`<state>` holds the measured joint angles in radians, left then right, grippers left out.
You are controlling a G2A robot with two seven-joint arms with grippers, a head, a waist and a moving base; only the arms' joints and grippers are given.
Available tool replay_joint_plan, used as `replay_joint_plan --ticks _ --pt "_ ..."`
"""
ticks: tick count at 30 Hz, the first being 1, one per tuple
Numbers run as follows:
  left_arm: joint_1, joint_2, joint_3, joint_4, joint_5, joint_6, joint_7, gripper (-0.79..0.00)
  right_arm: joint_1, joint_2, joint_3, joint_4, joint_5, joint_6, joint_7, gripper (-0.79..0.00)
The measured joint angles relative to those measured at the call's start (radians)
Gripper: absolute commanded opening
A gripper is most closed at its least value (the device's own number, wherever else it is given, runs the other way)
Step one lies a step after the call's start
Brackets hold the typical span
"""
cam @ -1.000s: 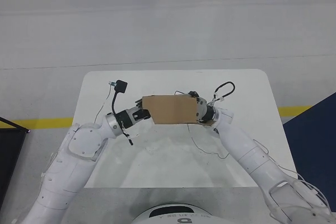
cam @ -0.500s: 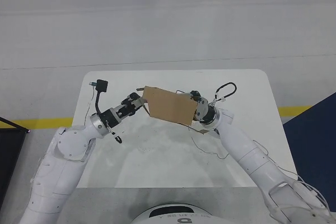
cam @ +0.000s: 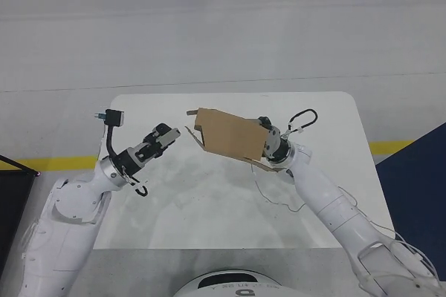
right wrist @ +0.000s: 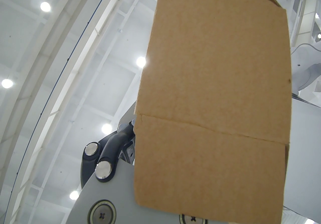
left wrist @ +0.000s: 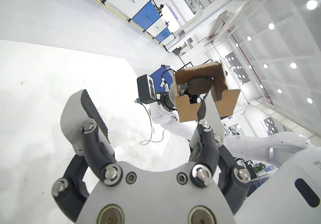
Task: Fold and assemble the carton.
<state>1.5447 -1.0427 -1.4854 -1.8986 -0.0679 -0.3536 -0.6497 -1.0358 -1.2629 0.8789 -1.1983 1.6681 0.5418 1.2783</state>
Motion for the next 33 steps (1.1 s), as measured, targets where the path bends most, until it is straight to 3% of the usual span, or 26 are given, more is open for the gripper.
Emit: replay_joint_plan --ticks 11,19,24,33 --pt "-0.096 -0.016 0.155 0.017 0.095 0.062 0.016 0.0 0.003 -0.003 -0.015 -0.003 0.002 0.006 -0.006 -0.785" --pt "-0.119 -0.021 0.185 0.023 0.107 0.07 0.024 0.0 0.003 -0.001 -0.018 -0.006 0.006 0.009 -0.009 -0.785" --pt "-0.11 -0.018 0.156 0.026 0.098 0.063 0.039 0.0 0.004 0.0 -0.018 -0.006 0.008 0.008 -0.008 -0.785" --pt "-0.026 -0.003 -0.005 -0.034 0.029 0.011 0.073 0.0 0.008 0.003 -0.008 0.011 0.0 0.006 -0.006 -0.785"
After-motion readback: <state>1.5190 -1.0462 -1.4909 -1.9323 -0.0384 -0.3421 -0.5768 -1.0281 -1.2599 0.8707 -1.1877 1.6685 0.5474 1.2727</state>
